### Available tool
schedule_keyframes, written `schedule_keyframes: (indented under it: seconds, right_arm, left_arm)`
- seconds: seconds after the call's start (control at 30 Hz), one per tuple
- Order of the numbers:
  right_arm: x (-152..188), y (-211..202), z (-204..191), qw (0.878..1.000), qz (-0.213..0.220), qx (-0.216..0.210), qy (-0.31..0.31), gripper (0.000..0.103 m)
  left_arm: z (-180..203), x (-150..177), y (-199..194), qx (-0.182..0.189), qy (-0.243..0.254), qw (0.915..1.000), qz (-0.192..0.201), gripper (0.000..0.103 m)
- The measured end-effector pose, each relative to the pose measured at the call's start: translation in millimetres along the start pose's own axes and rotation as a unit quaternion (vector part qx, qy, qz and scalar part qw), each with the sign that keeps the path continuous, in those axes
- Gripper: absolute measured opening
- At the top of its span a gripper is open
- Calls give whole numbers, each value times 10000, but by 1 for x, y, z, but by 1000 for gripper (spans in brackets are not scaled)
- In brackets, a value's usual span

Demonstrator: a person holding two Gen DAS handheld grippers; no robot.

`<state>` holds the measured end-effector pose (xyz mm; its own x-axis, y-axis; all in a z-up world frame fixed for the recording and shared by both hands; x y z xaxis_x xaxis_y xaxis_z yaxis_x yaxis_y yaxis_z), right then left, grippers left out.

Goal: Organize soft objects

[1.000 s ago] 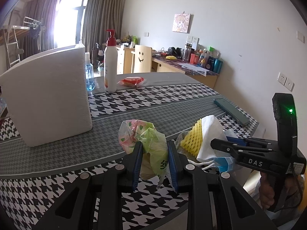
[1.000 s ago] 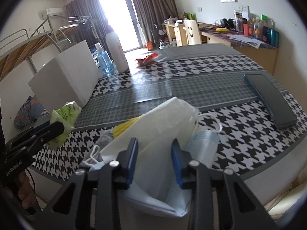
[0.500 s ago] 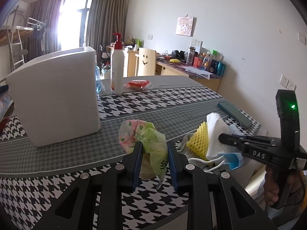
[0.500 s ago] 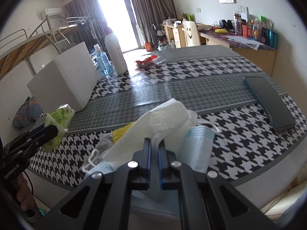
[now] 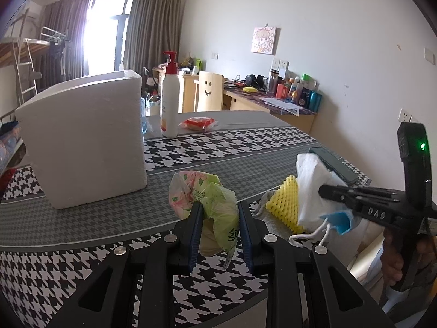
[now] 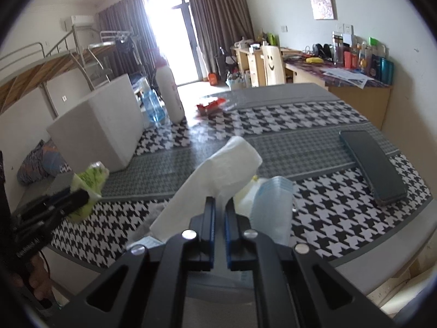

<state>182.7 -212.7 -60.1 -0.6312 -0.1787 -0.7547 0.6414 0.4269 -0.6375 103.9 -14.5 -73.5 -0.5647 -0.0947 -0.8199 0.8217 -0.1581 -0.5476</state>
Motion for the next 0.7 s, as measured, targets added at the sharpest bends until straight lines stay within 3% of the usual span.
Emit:
schedule_keyframes:
  seconds: [0.07,0.13,0.2,0.23,0.37,0.7]
  right_arm:
    - [3,5,0,9998,-168,21,-61,13]
    - [4,6,0,9997,-226,32,-48,26]
    - [4,5,-1,9997,-221,-1,-42,53]
    - [4,4,-2,9998,-192,-3,-66,57]
    - [0,-1,-7,9999,-101,-36,-126,60]
    - [-6,37,2,9971,-700,20,295,64]
  left_arm:
    - [1,0,0,7,3,10000,-4,28]
    - [1,0,-1,9,14,10000,-1,28]
    - [1,0,-1,12,19,10000,4,28]
    - [1,0,-1,11,25,10000,5,28]
    - [1,0,1,12,37,10000,-10,28]
    - [-3,-2,5,-21,3,10000,-33,28]
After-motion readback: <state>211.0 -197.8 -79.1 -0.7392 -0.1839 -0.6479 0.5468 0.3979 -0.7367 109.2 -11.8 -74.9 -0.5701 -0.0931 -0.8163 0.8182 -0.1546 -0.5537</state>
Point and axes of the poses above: each gripper's, at about its wrist camera, not at the fingertips, and y roughly the way its jaws point, z to its right, x to its underside, the point moved 1 cm from there along y, roughly the way its jaws point, and after that the axes turned 2 degrees about -y, right-handed, at the moved point
